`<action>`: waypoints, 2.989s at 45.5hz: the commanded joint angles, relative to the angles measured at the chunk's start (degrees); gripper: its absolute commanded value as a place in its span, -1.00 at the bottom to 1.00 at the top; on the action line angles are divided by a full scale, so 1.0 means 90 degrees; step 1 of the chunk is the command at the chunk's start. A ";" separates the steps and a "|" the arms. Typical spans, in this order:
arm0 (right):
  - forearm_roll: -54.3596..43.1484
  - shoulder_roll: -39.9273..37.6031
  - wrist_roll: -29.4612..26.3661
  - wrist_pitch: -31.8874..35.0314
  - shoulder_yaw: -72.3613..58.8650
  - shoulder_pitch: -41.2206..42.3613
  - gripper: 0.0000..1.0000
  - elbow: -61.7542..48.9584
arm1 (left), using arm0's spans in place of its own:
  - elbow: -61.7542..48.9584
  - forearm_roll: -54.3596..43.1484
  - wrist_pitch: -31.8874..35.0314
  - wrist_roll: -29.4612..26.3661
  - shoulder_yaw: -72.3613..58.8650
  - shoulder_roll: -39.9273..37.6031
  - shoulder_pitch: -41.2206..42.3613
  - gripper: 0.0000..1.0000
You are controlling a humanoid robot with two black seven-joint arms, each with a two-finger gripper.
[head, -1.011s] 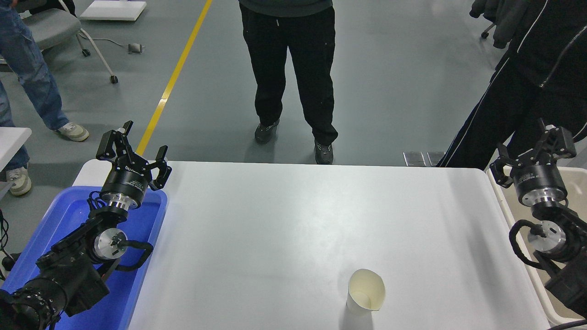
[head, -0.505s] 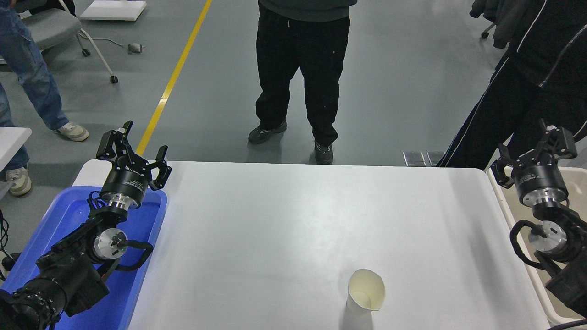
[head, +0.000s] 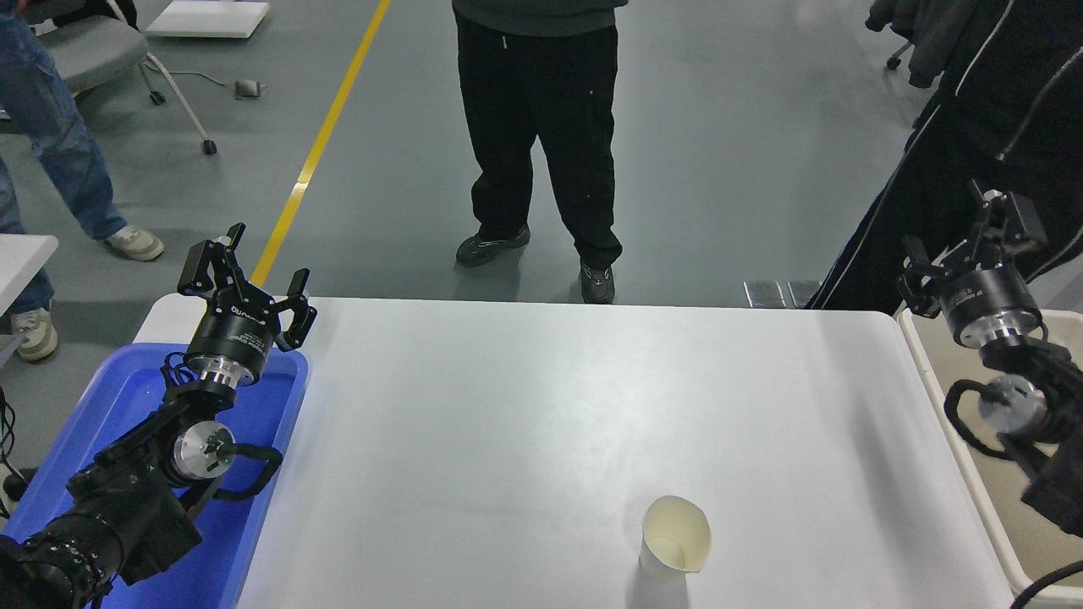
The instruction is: Dispose of the paper cup in the dustbin
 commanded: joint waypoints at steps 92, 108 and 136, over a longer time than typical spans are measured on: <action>-0.4644 0.1987 -0.0342 0.1049 -0.8882 0.4510 0.99 0.3522 | -0.0003 0.0000 0.0000 0.0000 0.0010 0.0000 0.0000 1.00; -0.4810 0.1957 -0.0322 0.1235 -0.8892 0.4568 0.99 0.3942 | -0.0003 0.0000 0.0000 0.0000 0.0001 0.0000 0.0000 1.00; -0.4898 0.1723 -0.0332 0.0845 -0.8980 0.3846 0.98 0.3747 | -0.0003 0.0000 0.0000 0.0000 0.0001 0.0000 0.0000 1.00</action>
